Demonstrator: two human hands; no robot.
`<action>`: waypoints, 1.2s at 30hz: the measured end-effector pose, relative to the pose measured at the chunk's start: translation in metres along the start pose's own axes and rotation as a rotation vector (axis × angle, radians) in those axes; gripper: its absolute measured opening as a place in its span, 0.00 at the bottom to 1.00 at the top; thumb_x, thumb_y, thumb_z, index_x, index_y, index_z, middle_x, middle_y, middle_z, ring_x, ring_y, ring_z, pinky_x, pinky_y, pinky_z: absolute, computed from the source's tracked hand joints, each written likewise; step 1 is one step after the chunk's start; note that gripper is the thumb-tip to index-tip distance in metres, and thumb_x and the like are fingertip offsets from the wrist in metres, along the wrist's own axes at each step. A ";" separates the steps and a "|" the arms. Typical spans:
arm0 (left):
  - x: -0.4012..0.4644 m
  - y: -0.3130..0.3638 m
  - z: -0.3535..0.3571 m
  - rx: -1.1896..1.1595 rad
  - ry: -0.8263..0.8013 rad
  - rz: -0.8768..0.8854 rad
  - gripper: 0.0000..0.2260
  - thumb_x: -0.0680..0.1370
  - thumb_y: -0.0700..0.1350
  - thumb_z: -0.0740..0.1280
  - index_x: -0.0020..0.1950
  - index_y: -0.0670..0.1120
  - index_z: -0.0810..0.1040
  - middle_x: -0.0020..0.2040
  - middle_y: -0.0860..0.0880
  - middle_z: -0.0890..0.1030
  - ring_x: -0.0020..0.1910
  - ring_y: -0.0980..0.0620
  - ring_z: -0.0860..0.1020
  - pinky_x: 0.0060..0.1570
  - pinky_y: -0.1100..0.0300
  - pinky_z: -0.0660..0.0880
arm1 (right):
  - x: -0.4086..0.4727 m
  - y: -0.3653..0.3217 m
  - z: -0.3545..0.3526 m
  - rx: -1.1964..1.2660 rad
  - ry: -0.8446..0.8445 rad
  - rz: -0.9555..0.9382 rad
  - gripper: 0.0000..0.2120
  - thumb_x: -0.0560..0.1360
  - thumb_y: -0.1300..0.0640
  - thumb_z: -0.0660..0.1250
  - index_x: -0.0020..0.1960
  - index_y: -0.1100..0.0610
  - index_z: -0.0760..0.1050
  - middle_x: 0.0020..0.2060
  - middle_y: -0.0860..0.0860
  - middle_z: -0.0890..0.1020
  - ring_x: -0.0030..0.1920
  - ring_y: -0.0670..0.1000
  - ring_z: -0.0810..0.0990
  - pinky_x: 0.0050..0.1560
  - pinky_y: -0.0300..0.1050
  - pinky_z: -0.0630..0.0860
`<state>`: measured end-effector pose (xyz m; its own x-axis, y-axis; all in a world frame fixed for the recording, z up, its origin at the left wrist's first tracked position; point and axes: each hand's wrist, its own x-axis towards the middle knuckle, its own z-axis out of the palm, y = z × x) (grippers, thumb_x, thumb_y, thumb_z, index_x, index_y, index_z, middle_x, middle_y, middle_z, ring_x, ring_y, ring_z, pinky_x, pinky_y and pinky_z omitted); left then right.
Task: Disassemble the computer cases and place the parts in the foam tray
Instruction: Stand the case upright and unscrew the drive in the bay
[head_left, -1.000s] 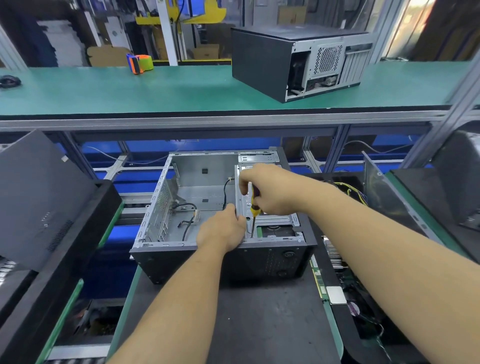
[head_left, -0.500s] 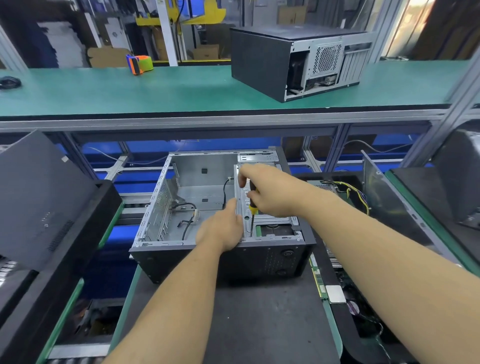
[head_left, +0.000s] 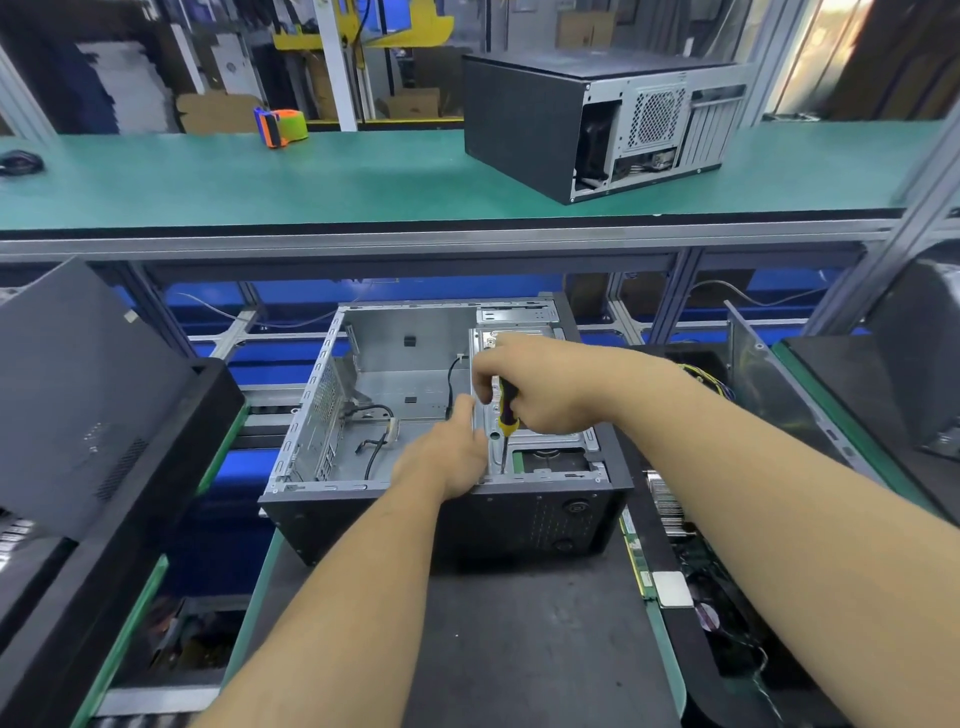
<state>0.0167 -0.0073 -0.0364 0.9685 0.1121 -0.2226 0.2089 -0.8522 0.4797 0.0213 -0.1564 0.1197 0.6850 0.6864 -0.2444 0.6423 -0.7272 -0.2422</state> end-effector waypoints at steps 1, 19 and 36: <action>0.000 0.000 -0.001 -0.015 -0.008 0.000 0.21 0.84 0.50 0.52 0.76 0.57 0.52 0.53 0.44 0.80 0.46 0.44 0.75 0.49 0.47 0.73 | 0.001 0.000 0.002 0.022 0.012 0.015 0.12 0.76 0.62 0.65 0.56 0.49 0.71 0.50 0.49 0.70 0.48 0.53 0.77 0.48 0.49 0.75; 0.003 0.004 -0.003 -0.175 -0.102 -0.027 0.23 0.85 0.45 0.52 0.79 0.52 0.51 0.42 0.44 0.80 0.39 0.49 0.77 0.41 0.51 0.70 | 0.011 0.004 0.004 -0.238 0.173 0.340 0.18 0.83 0.49 0.58 0.36 0.52 0.61 0.35 0.51 0.67 0.40 0.56 0.72 0.41 0.50 0.70; -0.002 0.001 0.000 -0.040 0.053 -0.021 0.15 0.84 0.52 0.53 0.71 0.60 0.59 0.52 0.48 0.79 0.48 0.44 0.76 0.47 0.48 0.74 | 0.014 0.001 -0.005 0.016 0.031 -0.003 0.09 0.77 0.61 0.65 0.55 0.51 0.73 0.44 0.46 0.73 0.44 0.51 0.76 0.42 0.48 0.76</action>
<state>0.0149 -0.0081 -0.0357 0.9695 0.1571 -0.1881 0.2330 -0.8283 0.5096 0.0332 -0.1476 0.1203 0.6931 0.6881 -0.2147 0.6393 -0.7245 -0.2578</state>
